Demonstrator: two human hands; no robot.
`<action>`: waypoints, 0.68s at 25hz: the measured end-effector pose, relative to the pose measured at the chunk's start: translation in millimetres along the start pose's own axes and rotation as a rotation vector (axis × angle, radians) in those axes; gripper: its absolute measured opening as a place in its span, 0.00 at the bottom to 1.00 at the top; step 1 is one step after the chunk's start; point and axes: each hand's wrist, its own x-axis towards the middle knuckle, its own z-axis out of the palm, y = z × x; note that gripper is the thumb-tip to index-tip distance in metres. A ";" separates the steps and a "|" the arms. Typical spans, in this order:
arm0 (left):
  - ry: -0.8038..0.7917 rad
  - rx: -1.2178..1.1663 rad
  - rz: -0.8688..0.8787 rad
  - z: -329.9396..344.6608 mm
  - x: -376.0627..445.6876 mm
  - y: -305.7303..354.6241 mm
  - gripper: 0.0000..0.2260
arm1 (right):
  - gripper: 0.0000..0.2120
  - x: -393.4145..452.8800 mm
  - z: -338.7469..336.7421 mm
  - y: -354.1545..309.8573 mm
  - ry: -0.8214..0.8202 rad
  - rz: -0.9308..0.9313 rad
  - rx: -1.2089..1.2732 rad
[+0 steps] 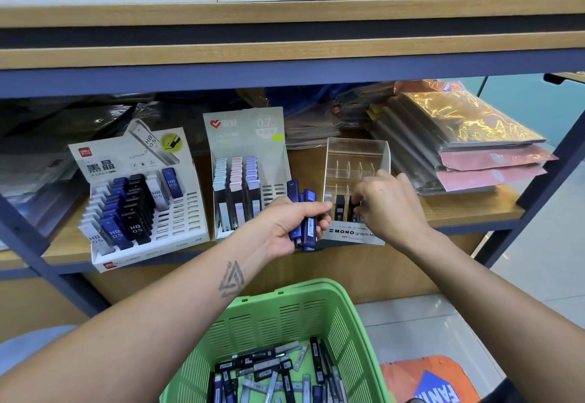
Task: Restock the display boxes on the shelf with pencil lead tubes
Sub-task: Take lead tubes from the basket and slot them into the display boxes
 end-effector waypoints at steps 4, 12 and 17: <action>0.003 0.006 0.002 0.3 0.1 0.0 0.04 | 0.08 1.1 0.3 0.2 0.003 -0.025 -0.010; -0.012 0.010 0.002 -0.1 0.8 -1.5 0.03 | 0.09 3.8 7.0 0.1 0.022 -0.012 -0.011; -0.020 0.003 -0.001 -0.9 1.7 -1.2 0.06 | 0.07 4.2 12.7 2.0 0.096 -0.013 -0.009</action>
